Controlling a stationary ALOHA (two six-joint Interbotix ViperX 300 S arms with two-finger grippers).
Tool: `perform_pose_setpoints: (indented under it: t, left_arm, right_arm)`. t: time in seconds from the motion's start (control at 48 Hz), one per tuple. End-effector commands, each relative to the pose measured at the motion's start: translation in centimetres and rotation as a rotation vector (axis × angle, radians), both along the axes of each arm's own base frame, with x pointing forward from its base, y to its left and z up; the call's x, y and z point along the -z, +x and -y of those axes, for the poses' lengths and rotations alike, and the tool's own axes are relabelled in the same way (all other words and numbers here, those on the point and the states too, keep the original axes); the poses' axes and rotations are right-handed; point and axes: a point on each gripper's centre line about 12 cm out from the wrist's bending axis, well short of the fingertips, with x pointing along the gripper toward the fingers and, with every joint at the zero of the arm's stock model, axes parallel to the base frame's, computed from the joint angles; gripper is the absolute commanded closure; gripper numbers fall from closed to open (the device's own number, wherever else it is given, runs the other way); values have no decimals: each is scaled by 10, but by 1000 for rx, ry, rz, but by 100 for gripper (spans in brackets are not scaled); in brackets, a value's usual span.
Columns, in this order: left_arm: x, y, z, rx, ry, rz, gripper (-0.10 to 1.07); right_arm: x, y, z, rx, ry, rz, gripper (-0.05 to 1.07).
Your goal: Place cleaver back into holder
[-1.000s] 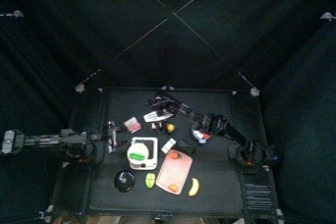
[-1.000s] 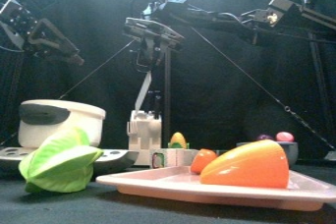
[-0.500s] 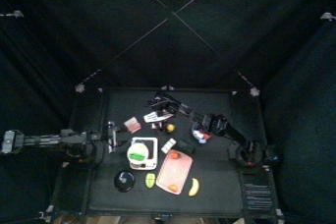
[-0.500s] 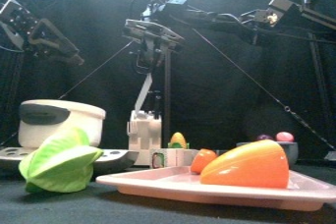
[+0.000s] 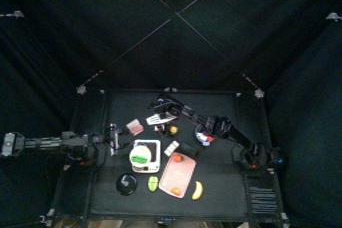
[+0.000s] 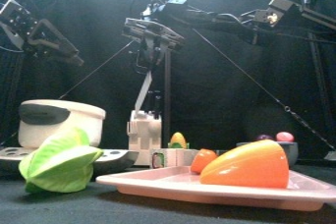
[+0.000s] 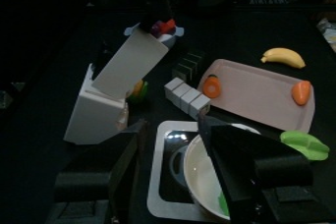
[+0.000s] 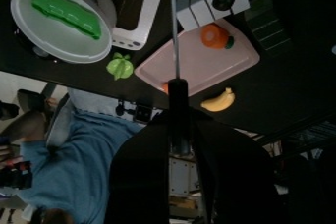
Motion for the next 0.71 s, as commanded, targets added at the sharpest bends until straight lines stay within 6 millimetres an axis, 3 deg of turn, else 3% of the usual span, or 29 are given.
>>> perform_pose_setpoints:
  t: [0.0,0.688]
  left_arm:
    - [-5,2,-1,-2,0,11,14]
    - [-5,2,-1,-2,0,9,14]
  right_arm:
    - [-18,-6,-2,-4,-10,37,55]
    - [-10,-3,1,-3,-8,27,55]
